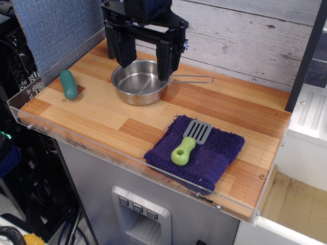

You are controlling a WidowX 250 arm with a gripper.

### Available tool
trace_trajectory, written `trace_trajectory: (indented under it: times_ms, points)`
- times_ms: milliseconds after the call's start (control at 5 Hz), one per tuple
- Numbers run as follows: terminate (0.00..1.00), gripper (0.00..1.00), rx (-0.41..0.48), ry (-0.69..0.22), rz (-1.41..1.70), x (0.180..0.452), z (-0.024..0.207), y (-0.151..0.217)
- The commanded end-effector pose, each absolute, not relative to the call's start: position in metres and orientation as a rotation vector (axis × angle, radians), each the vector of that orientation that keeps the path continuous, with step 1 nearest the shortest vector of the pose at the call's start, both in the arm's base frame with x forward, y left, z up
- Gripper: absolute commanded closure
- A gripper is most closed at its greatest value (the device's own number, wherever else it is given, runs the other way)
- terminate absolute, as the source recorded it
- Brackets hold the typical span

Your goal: Move the pickle to the back right table corner

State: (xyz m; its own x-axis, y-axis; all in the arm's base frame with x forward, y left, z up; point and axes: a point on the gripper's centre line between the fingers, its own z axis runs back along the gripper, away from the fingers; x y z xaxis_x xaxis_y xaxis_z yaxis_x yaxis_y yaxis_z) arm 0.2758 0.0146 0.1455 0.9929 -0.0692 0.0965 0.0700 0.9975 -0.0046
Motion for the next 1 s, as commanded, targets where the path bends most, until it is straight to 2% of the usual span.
trace_trajectory:
  times_ms: [0,200,600,800]
  points:
    - [0.00,0.00,-0.008,-0.096,-0.070,0.276,0.146,0.015]
    - [0.00,0.00,-0.036,-0.081,-0.008,0.276,0.139,0.047]
    - [0.00,0.00,-0.031,-0.080,0.144,0.266,0.133,0.122]
    - [0.00,0.00,0.016,-0.091,0.195,0.263,0.126,0.156]
